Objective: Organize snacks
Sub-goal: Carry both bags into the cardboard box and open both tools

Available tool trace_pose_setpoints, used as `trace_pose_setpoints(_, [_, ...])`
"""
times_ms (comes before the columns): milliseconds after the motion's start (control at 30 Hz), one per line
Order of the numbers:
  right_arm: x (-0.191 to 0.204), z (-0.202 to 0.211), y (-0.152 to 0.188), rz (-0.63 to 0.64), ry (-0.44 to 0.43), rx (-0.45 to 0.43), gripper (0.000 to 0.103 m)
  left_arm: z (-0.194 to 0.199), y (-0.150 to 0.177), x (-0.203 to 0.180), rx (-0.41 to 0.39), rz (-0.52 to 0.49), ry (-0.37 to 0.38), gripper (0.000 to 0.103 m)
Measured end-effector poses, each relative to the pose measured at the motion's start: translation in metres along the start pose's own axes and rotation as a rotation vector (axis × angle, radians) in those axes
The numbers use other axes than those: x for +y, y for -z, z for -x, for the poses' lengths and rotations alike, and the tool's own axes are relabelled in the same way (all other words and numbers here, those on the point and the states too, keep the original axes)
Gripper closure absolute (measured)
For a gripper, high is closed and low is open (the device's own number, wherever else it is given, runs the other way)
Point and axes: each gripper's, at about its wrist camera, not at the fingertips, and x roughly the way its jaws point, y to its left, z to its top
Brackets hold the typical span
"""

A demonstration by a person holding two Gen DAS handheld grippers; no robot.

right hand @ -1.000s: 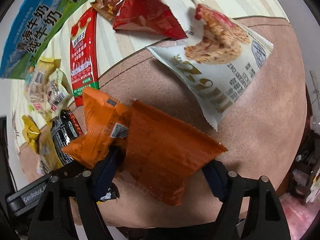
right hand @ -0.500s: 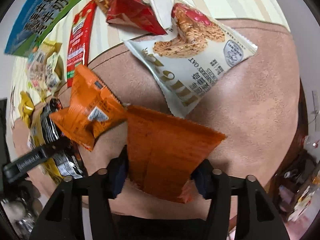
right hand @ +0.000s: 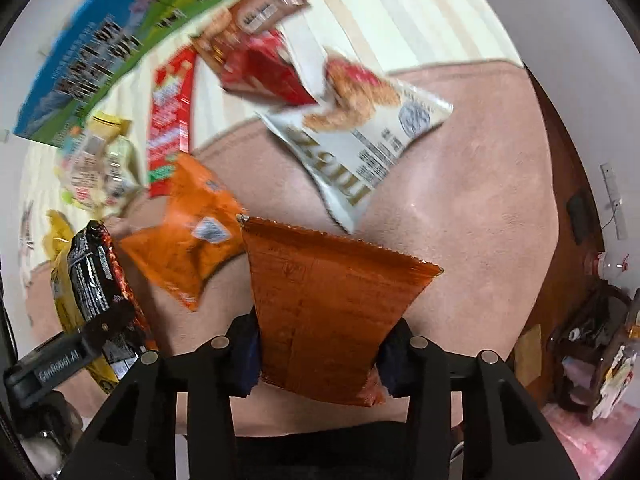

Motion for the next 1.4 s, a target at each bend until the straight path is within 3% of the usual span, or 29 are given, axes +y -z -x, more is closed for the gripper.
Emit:
trace_pose_setpoints(133, [0.013, 0.035, 0.0, 0.016, -0.058, -0.028, 0.055, 0.031, -0.001, -0.004, -0.058, -0.026, 0.034, 0.02])
trace_pose_setpoints(233, [0.039, 0.058, -0.021, 0.04, -0.126, -0.047, 0.055, 0.068, -0.01, 0.0, -0.102, -0.036, 0.072, 0.02])
trace_pose_setpoints(333, [0.067, 0.092, -0.053, 0.091, -0.22, -0.101, 0.055, 0.126, -0.054, -0.001, -0.176, -0.048, 0.086, 0.02])
trace_pose_setpoints(433, [0.104, 0.118, -0.09, 0.137, -0.293, -0.144, 0.055, 0.158, -0.099, 0.004, -0.231, -0.044, 0.084, 0.02])
trace_pose_setpoints(567, [0.156, 0.147, -0.165, 0.238, -0.301, -0.238, 0.055, 0.191, -0.172, 0.007, -0.305, -0.042, 0.033, 0.02])
trace_pose_setpoints(700, [0.195, 0.138, -0.24, 0.3, -0.271, -0.253, 0.055, 0.183, -0.25, 0.015, -0.273, -0.017, 0.027, 0.02])
trace_pose_setpoints(867, [0.238, 0.094, -0.319, 0.398, -0.204, -0.184, 0.055, 0.137, -0.336, 0.023, -0.172, 0.004, 0.039, 0.02])
trace_pose_setpoints(1000, [0.255, 0.047, -0.371, 0.424, -0.151, -0.112, 0.055, 0.092, -0.386, 0.024, -0.085, 0.007, 0.039, 0.02])
trace_pose_setpoints(1167, [0.269, -0.007, -0.404, 0.447, -0.118, -0.03, 0.055, 0.044, -0.421, 0.022, 0.019, 0.0, 0.057, 0.02])
trace_pose_setpoints(1400, [0.278, -0.052, -0.432, 0.483, -0.075, 0.017, 0.055, 0.006, -0.436, 0.017, 0.097, -0.014, 0.052, 0.02])
